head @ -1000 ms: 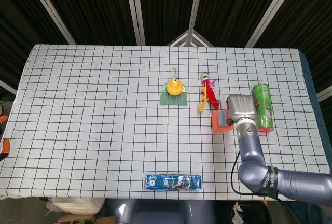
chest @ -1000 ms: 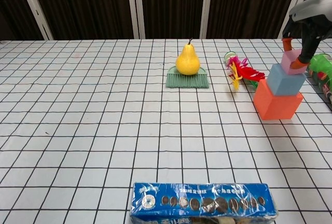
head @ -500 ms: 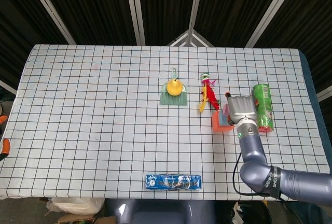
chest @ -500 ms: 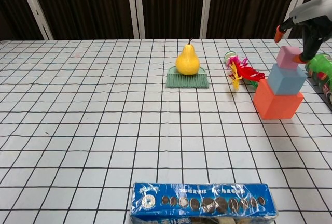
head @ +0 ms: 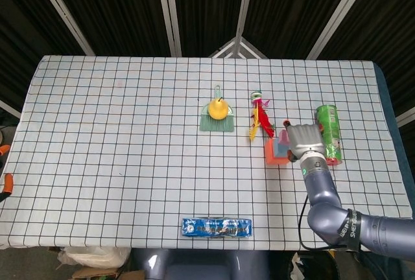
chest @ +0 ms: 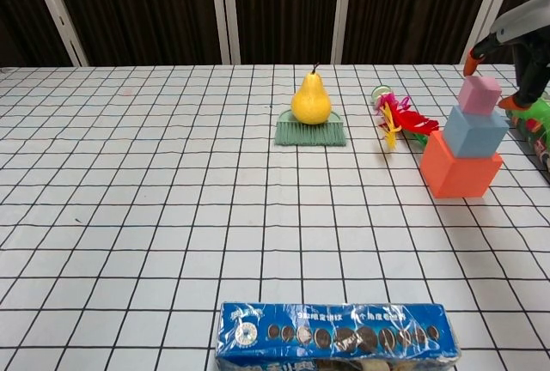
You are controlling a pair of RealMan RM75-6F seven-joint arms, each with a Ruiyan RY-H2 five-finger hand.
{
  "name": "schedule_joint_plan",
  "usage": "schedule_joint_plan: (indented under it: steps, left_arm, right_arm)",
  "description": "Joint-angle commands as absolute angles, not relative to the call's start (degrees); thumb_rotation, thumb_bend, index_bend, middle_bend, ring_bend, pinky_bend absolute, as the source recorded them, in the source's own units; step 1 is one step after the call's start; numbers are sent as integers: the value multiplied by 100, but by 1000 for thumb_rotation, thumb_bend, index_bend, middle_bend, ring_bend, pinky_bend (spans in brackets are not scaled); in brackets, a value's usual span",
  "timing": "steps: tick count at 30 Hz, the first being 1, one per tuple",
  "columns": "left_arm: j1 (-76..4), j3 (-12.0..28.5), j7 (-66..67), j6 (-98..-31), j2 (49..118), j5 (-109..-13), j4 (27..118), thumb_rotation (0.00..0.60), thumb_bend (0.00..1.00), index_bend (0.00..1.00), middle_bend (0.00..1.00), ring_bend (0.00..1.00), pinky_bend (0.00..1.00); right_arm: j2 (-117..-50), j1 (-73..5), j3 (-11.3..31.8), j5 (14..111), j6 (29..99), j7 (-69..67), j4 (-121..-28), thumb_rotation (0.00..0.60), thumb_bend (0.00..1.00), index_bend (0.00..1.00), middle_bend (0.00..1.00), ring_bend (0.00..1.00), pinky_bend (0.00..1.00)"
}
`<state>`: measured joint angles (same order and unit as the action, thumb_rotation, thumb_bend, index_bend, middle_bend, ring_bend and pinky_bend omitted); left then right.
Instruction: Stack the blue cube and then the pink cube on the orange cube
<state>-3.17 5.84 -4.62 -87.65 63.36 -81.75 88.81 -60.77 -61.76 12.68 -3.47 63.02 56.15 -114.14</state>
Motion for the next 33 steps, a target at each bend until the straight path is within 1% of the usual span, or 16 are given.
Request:
schedule_joint_plan:
  steps: [1,5,10,23,33]
  left_arm:
    - [-313,584,-460,-8775,6335,-8177,8883,600,584,170,66,0,0]
    - [-314,590,-452,-8775,6339,-8167,8880,600,584,170,66,0,0]
    - [-328,587,-419,-8725,6339,-8140,8882,600,584,170,65,0,0]
    - [-327,603,-346,-8728,6350,-8098,8905,600,584,170,66,0,0]
    - [-348,599,-306,-8688,6356,-8094,8900,600,584,170,66,0,0]
  right_arm:
    - [-6125,-6127,1284,-178,6289,5415,-11355,600,484,152,1000,1000,1000]
    - [-6190,-6095,1290,-80,6226,5232,-11247,600,484,173,1000,1000,1000]
    - [-6280,-6090,1279,-20,6130,5079,-11086,600,484,245,1000,1000,1000]
    - [-6410,-6196,1179,-54,6020,4980,-10906,600,484,294,1000,1000,1000]
    - [-6447,-6234,1140,-69,6063,4896,-10811,600,484,375,1000,1000,1000]
